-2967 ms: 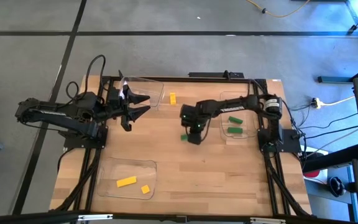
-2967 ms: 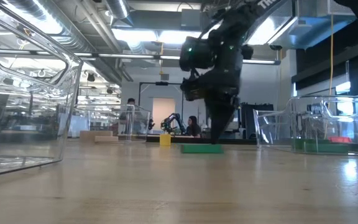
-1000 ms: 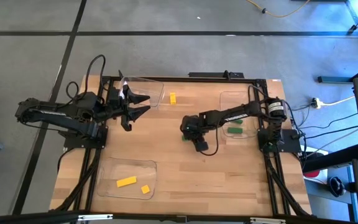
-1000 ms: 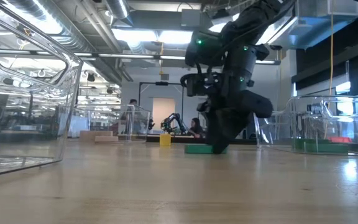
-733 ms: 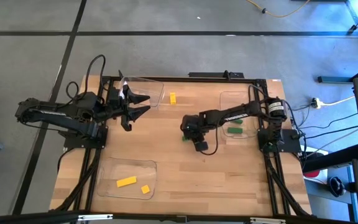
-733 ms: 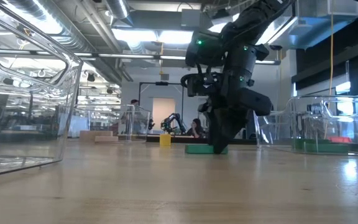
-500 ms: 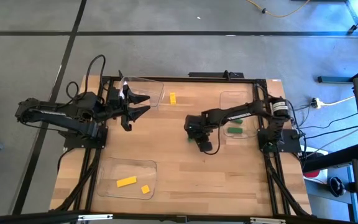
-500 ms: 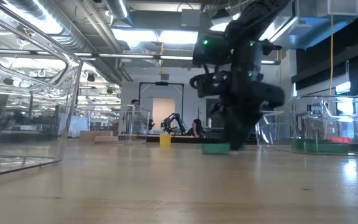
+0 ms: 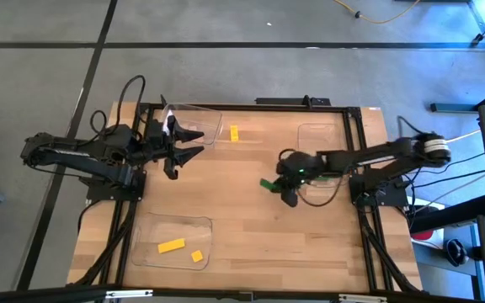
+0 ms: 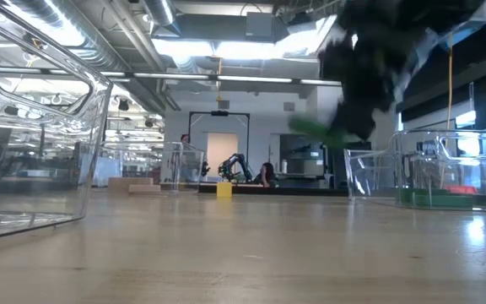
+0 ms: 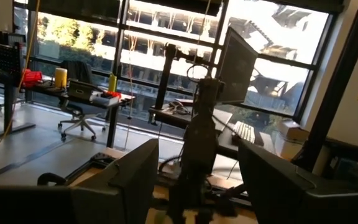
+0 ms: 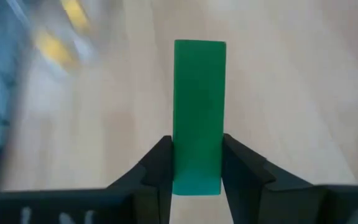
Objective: Sort & place blocks by color
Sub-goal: Put the green block into the top right transparent bin
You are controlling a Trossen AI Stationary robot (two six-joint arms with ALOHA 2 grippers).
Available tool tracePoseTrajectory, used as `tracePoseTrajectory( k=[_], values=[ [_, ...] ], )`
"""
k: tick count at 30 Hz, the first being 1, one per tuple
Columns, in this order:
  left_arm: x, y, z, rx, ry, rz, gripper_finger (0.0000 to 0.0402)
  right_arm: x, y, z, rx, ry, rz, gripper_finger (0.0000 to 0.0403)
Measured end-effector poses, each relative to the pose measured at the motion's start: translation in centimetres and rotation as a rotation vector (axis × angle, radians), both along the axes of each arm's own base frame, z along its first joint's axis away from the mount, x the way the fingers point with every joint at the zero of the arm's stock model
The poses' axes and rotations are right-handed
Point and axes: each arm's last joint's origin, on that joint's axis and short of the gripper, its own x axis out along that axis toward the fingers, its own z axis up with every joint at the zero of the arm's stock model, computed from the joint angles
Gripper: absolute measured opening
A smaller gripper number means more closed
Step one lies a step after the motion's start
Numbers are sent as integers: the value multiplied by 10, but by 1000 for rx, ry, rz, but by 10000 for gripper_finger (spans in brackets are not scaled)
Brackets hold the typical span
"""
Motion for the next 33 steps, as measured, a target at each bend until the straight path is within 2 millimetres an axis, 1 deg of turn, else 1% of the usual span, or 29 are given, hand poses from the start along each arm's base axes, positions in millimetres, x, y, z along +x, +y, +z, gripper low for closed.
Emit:
tracePoseTrajectory(
  k=[3, 4, 8, 10, 13, 16, 25, 27, 30, 33],
  values=[
    [1, 0, -4, 35, 48, 23, 213, -2, 1, 22, 50, -185, -67, 104],
    [1, 1, -5, 41, 64, 36, 213, -2, 1, 28, 47, -232, -80, 104],
    [2, 5, -9, 56, 113, 78, 213, 2, 1, 64, 23, -448, -101, 104],
    [3, 7, -11, 55, 123, 91, 213, 3, 1, 78, 11, -532, -106, 104],
    [4, 9, -11, 55, 127, 92, 213, 4, 0, 89, -15, -611, -110, 104],
    [4, 8, -11, 54, 122, 77, 213, 5, 0, 92, -26, -632, -104, 104],
    [4, 8, -11, 54, 122, 76, 213, 5, 0, 92, 8, -626, -122, 104],
    [4, 8, -11, 54, 122, 76, 213, 3, -5, 96, 9, -580, -156, 104],
    [4, 8, -11, 54, 123, 76, 213, -5, -17, 113, -81, -389, -254, 104],
    [4, 8, -11, 54, 123, 76, 213, -23, -32, 126, -218, -79, -383, 104]
  ],
)
